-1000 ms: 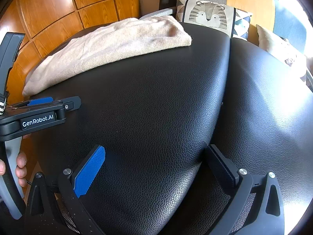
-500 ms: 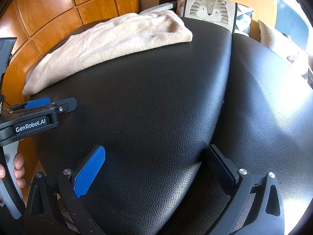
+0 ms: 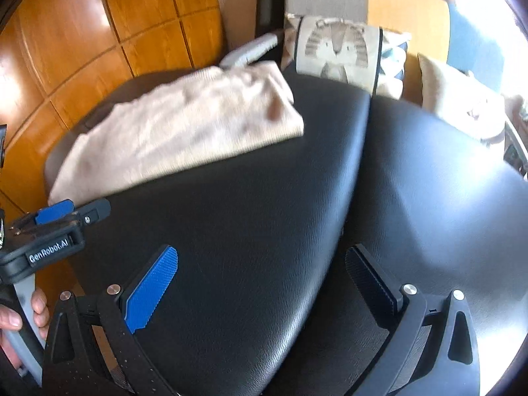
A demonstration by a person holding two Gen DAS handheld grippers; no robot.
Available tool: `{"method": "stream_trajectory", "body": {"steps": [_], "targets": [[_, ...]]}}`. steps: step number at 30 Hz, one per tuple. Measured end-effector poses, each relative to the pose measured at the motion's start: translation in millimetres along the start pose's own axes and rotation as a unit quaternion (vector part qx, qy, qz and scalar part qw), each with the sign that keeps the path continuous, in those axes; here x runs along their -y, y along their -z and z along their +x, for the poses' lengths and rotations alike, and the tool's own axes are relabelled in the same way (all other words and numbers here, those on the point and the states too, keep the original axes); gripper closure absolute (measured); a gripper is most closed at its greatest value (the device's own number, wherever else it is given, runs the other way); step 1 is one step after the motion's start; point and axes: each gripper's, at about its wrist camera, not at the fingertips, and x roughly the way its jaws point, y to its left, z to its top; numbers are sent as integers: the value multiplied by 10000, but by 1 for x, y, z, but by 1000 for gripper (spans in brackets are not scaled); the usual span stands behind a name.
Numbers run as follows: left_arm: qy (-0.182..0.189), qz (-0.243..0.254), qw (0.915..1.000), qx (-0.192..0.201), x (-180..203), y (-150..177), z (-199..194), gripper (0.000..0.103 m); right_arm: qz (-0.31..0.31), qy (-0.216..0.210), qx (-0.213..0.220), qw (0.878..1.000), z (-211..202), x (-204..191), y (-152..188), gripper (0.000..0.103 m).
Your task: Fold clothes
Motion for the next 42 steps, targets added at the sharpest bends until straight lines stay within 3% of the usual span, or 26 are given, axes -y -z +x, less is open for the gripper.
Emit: {"method": "stream_trajectory", "body": {"steps": [6,12,20,42], "targets": [[-117,-67,9989,460,-9,-25,-28,22,-262,-82,380,9989,-22,-21,-30,0],[-251,-259,9972,651,-18,-35,-46,22,-423,-115,536,9976,-26,-39,-45,0],[-119,-622,9963,579,-32,-35,-45,22,-477,-96,487,9976,-22,-45,-48,0],[-289,-525,9967,546,-36,-40,-44,22,-592,-148,532,9967,-19,-58,-60,0]]}}
